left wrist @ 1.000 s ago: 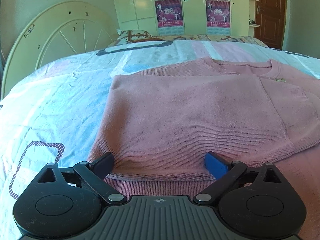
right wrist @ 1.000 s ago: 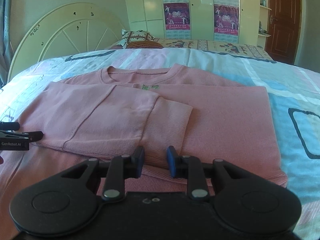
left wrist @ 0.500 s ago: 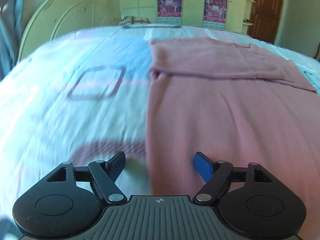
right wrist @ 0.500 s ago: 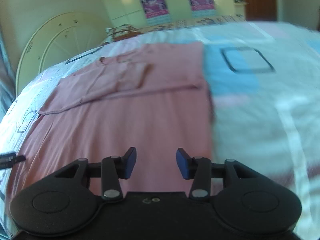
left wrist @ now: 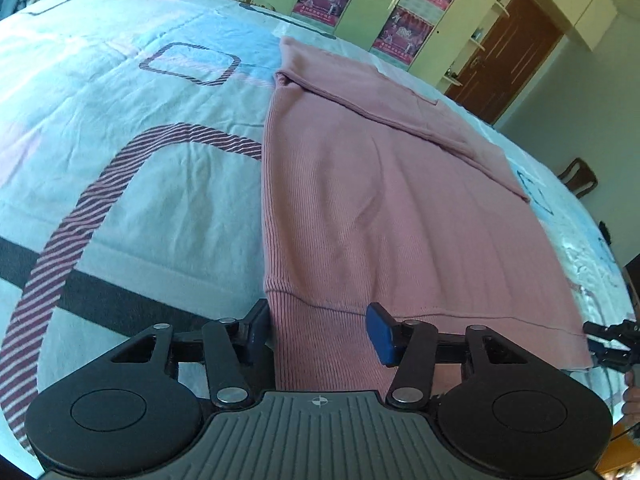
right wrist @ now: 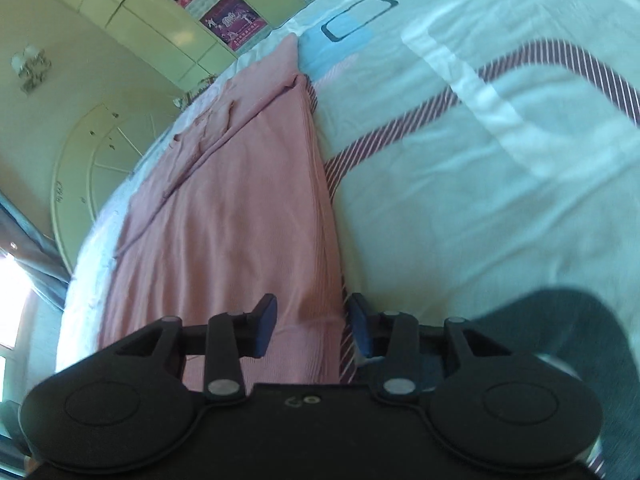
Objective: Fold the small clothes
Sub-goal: 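Move both grippers to the sweatshirt hem and close on it, then lift the hem with both grippers and fold it toward the collar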
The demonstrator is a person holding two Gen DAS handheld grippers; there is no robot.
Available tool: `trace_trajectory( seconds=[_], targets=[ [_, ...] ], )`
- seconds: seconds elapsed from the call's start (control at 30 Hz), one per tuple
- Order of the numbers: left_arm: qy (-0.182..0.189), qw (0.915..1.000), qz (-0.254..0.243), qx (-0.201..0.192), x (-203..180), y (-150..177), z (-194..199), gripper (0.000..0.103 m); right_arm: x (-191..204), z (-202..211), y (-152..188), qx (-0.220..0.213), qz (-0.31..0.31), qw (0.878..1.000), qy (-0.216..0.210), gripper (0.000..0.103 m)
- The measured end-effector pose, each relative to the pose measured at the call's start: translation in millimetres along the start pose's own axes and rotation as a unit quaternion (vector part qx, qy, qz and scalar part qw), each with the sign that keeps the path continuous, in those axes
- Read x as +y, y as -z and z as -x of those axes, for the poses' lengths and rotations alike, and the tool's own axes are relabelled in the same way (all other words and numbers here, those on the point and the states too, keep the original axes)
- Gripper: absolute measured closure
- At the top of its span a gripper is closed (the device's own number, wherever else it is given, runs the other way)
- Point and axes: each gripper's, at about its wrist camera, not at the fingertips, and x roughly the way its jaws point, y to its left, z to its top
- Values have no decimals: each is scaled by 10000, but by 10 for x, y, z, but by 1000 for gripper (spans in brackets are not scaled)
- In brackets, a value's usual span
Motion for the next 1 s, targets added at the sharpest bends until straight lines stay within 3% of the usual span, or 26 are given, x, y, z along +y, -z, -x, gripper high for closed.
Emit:
trace_trajectory(
  seconds=[0.1,0.2,0.23,0.27,0.3,0.33,0.37,0.47,0.53,0.63,0.73,0.87,1.0],
  targets=[
    [370,9985,411,-20,91,103,14,56,-36,42,125,44,-121,9997,-202,64],
    [494,9975,504,-33,113,120,-34,56,1,27,233,120,-47,9994,-329,64],
    [506,9973,534,-28,107,97,-55,56,33,11,250,137,21,9993,-353,66],
    [529,9970,558,-7,103,80,-72,56,64,-9,259,153,70,9993,-343,75],
    [511,9975,498,-2,86,67,-85,63,82,-36,263,189,101,9992,-330,83],
    [368,9986,371,-14,64,55,-89,98,92,-68,260,256,126,9991,-306,92],
    [280,9990,347,-36,67,48,-83,100,109,-75,259,240,212,9992,-250,93],
    [437,9948,718,-571,203,58,111,100,101,171,233,-324,177,9972,-650,94],
    [186,9973,552,-444,242,104,53,100,95,298,189,-537,313,9949,-799,94],
    [183,9974,576,-399,270,156,-22,100,43,11,169,119,507,9986,-125,94],
    [277,9957,678,-560,251,101,82,100,84,40,133,-40,353,9989,-312,94],
    [517,9908,797,-961,183,-120,268,100,430,229,-76,-453,783,9947,-489,94],
    [766,9823,887,-1461,87,-573,361,100,810,335,-463,-883,1208,9869,-608,94]
  ],
)
